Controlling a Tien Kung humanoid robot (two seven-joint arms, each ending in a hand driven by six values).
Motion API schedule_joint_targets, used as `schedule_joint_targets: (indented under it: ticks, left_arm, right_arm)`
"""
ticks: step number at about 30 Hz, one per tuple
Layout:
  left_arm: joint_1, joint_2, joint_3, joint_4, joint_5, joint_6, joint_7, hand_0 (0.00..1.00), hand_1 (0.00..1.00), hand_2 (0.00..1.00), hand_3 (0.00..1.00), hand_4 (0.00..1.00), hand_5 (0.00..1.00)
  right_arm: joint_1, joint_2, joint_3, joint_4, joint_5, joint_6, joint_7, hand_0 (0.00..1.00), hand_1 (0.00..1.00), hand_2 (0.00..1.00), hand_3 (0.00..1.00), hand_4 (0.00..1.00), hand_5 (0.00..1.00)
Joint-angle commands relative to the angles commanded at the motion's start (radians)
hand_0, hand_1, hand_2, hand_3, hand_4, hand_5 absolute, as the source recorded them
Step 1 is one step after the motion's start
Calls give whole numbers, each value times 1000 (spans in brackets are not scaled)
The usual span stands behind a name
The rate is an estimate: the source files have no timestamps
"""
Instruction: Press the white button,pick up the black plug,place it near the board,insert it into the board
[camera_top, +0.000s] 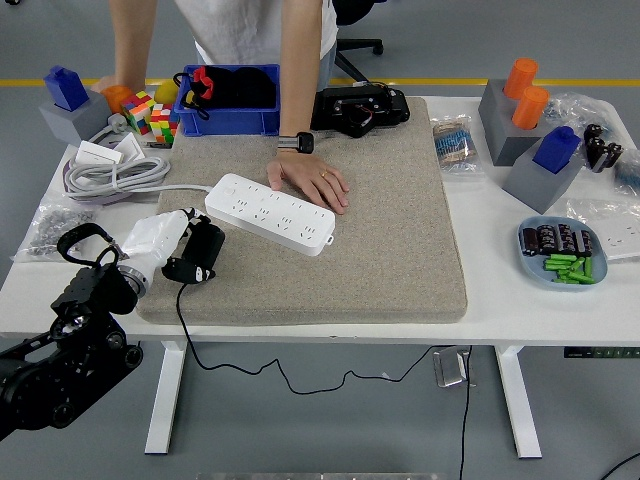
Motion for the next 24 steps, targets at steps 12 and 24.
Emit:
schedule_joint_targets:
  ticks: [12, 24]
  left_arm:
    - [4, -3, 2, -1, -23, 5, -6, 348, 567, 568, 575, 837, 23]
    - [-5, -1, -12, 8, -72, 18, -24, 308, 541, 525, 581, 729, 54]
  right_arm:
    - [-4, 3, 3, -1, 0, 0, 1, 765, 638, 641, 609, 656, 425]
    - [-1, 4, 7, -1, 2, -1, 2, 765, 637, 639, 606, 656, 424]
